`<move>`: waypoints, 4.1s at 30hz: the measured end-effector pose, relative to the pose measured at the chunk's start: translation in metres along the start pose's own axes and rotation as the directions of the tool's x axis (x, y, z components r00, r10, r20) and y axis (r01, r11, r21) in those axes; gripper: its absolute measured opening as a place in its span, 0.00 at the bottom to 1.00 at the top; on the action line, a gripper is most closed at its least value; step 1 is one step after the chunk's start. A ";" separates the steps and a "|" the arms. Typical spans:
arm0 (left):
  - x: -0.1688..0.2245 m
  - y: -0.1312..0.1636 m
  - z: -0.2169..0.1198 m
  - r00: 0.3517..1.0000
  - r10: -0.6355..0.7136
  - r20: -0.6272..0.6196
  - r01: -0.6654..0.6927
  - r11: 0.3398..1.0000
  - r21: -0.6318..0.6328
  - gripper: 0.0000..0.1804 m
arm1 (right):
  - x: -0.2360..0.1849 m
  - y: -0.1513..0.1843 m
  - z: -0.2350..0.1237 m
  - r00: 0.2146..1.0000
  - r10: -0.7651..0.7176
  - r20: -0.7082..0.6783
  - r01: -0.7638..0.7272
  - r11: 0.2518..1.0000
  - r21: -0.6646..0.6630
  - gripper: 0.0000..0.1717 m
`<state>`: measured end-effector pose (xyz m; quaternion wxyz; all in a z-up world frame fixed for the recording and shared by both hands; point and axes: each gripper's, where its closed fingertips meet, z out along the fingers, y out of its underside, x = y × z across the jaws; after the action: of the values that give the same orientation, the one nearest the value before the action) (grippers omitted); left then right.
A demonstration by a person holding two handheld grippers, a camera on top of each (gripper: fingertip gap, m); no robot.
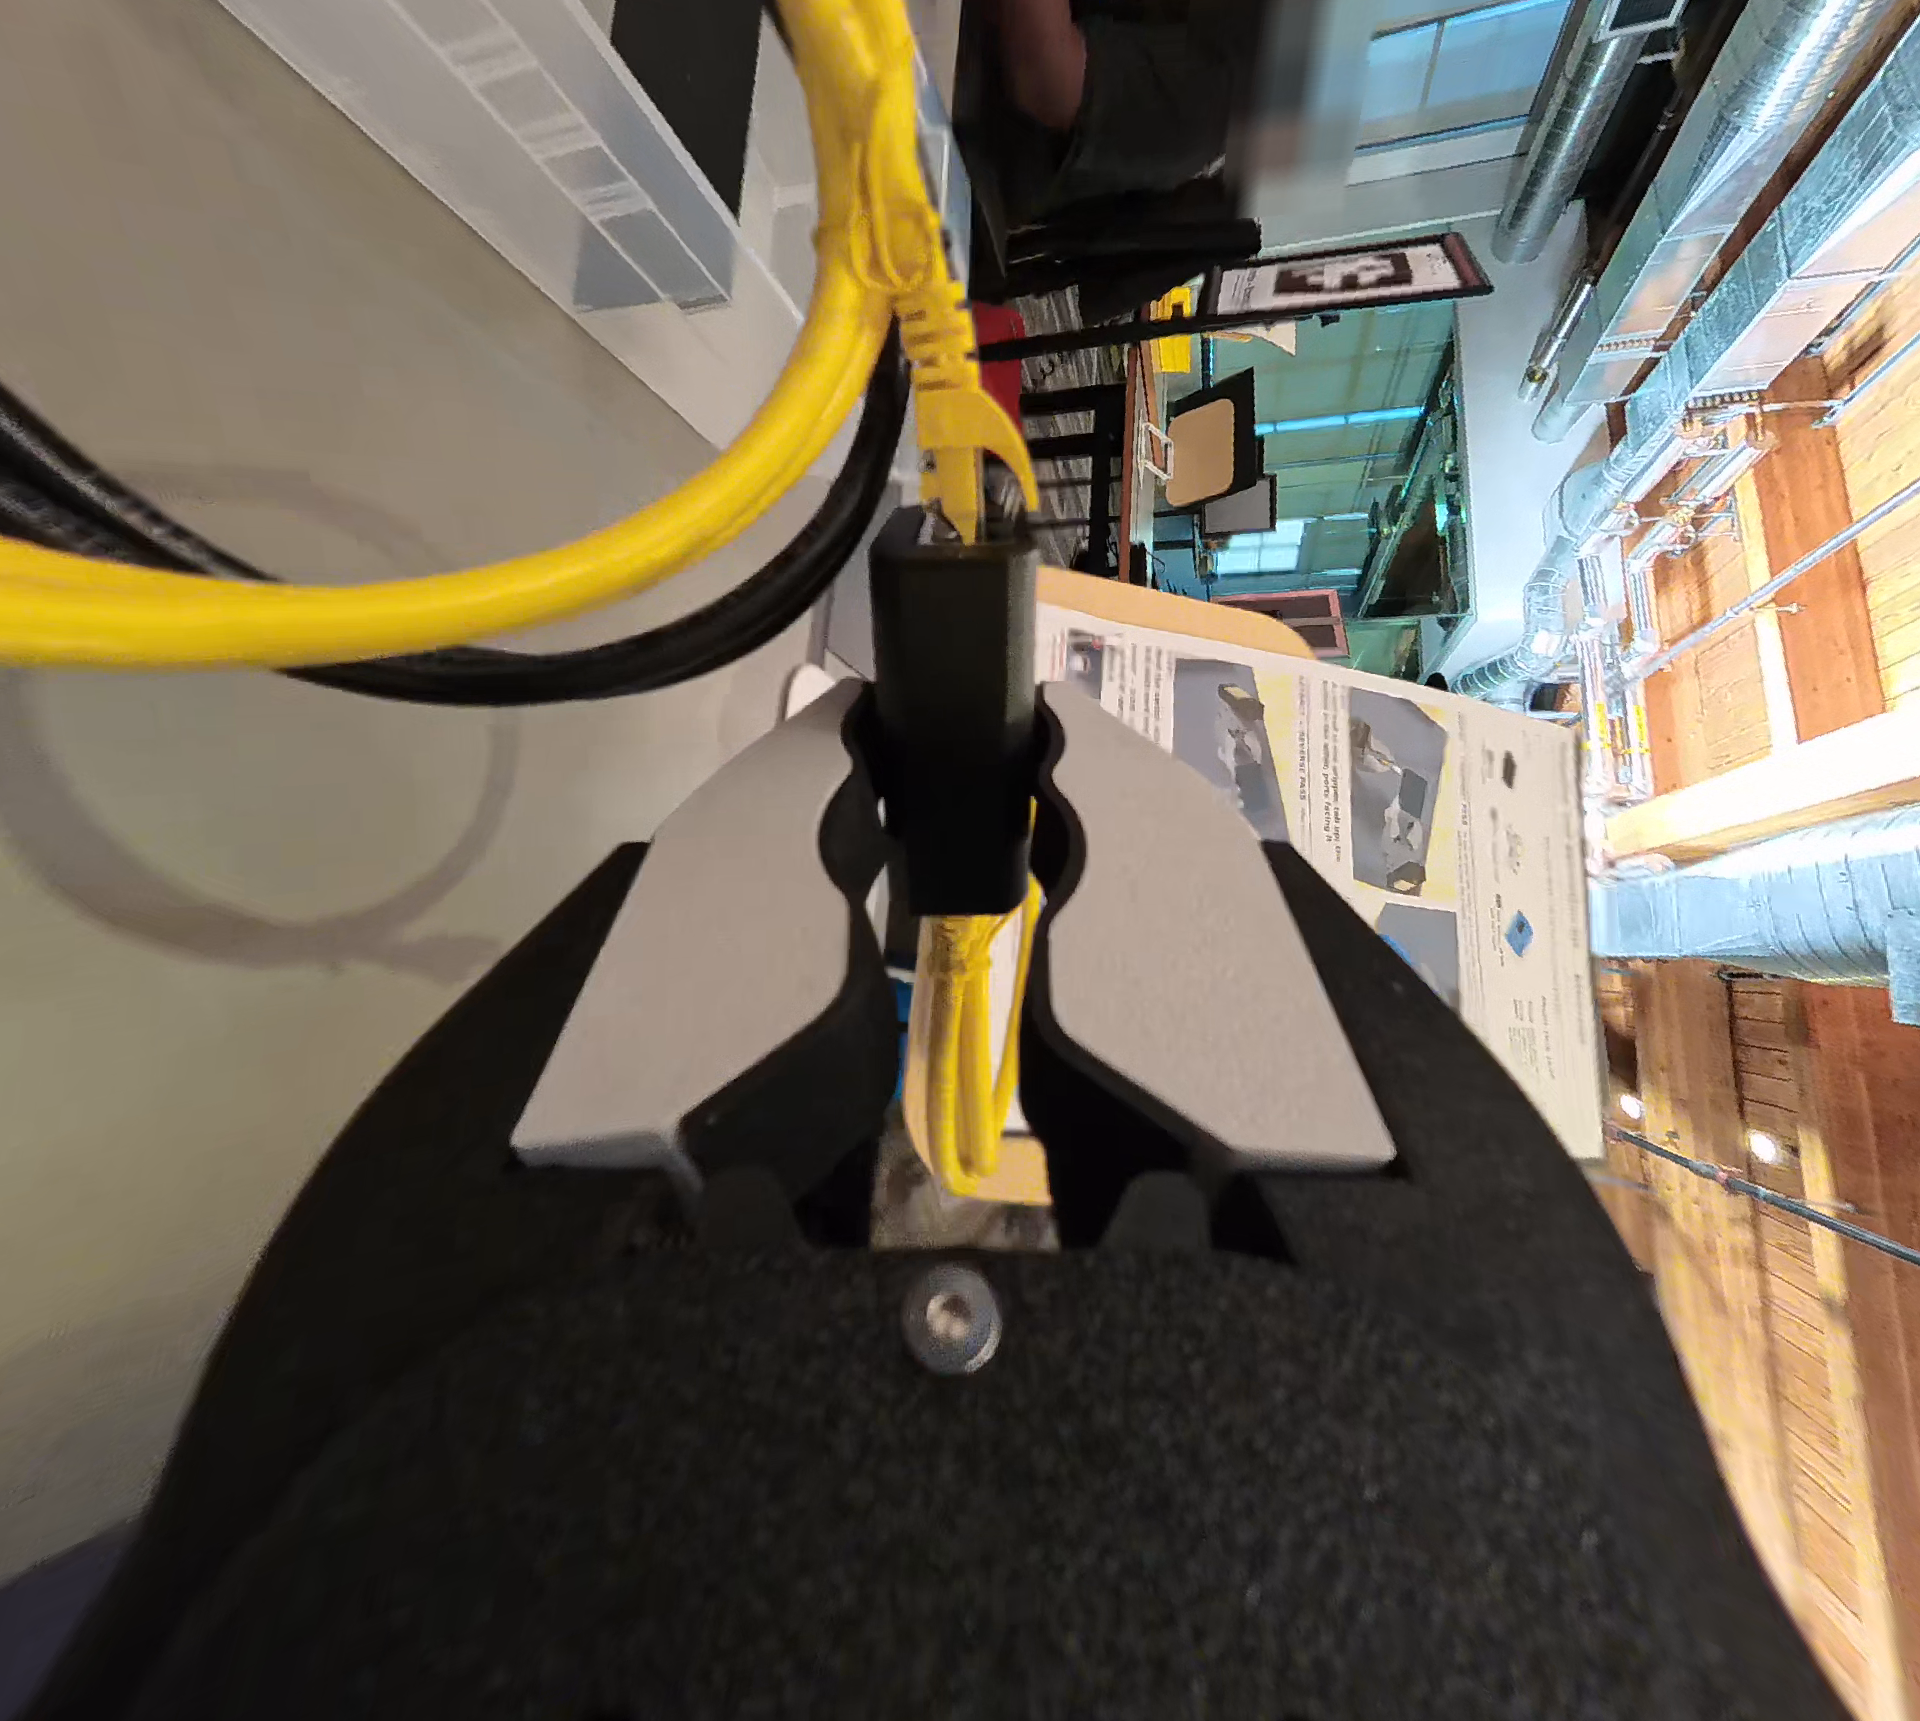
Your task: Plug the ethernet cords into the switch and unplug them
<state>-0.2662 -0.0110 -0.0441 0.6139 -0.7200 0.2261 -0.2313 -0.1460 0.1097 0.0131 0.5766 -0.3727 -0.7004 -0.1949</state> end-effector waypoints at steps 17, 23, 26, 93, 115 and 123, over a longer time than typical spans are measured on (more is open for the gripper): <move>0.043 0.070 -0.004 0.976 -0.095 -0.195 0.054 0.977 -0.207 0.27 | 0.070 0.040 -0.058 0.909 0.386 0.156 -0.377 0.922 -0.083 0.14; 0.046 0.077 -0.003 0.969 -0.133 -0.209 0.078 0.965 -0.251 0.25 | 0.106 0.091 -0.088 0.516 0.836 0.187 -0.852 0.524 0.010 0.14; 0.053 0.080 -0.003 0.950 -0.199 -0.239 0.131 0.954 -0.271 0.24 | 0.108 0.128 -0.103 0.280 0.948 0.154 -0.959 0.268 0.092 0.14; 0.057 0.097 0.001 0.878 -0.382 -0.287 0.256 0.884 -0.392 0.21 | -0.115 0.363 -0.107 0.353 0.893 0.279 0.026 0.289 -0.957 0.26; 0.069 0.071 0.000 0.940 -0.150 -0.305 0.074 0.966 -0.248 0.25 | -0.098 0.265 -0.083 0.705 0.705 -0.071 -0.545 0.476 -0.691 0.09; 0.065 0.078 -0.002 0.930 -0.204 -0.304 0.120 0.954 -0.274 0.24 | -0.088 0.287 -0.083 0.244 0.947 0.207 -0.407 0.294 -0.865 0.07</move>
<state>-0.2195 -0.0631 -0.1172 0.4503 -0.7592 0.2920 -0.3682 0.1284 0.2110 -0.0943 0.1002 -0.8765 -0.4695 0.0363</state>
